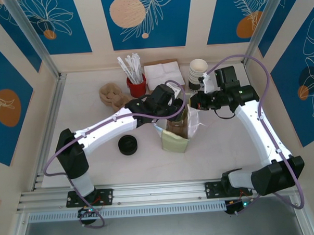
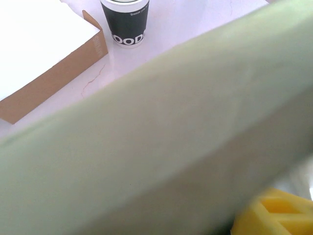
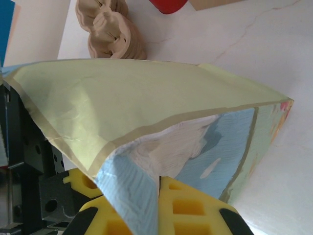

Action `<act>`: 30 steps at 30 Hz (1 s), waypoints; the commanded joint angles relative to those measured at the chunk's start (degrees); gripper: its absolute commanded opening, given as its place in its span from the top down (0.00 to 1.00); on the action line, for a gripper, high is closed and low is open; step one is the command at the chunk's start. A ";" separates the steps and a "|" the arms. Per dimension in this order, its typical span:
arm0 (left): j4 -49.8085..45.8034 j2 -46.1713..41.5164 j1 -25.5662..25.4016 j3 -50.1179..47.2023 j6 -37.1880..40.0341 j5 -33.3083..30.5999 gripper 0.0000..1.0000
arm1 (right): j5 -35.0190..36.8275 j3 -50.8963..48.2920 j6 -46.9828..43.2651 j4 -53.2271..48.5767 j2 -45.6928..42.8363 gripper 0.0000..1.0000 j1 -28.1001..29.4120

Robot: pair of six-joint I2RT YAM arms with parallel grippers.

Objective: Pack the takeout coffee

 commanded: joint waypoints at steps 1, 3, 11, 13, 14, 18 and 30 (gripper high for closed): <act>0.78 -1.51 0.45 0.10 -1.01 -3.25 0.37 | -2.91 -0.68 -0.47 0.12 -0.29 1.00 -0.64; 1.38 -0.98 0.45 0.09 -1.10 -3.24 0.37 | -3.50 -0.70 -0.34 0.46 0.16 1.00 -0.73; 3.52 2.46 0.45 0.59 -1.02 -1.94 0.37 | -6.66 -0.08 0.67 0.23 3.21 1.00 -1.75; 3.93 3.42 0.41 0.93 -1.06 -1.62 0.37 | -6.98 -0.29 1.02 0.22 3.75 1.00 -2.15; 4.26 3.83 0.40 0.97 -1.01 -1.50 0.37 | -7.27 -0.40 1.09 0.15 4.01 1.00 -2.42; 4.34 5.58 0.45 1.45 -0.84 -1.94 0.37 | -7.75 -0.34 1.39 -0.16 5.00 1.00 -2.83; 5.88 8.51 0.45 2.44 -1.32 -0.46 0.37 | -9.09 -0.69 1.88 -1.54 7.21 1.00 -4.10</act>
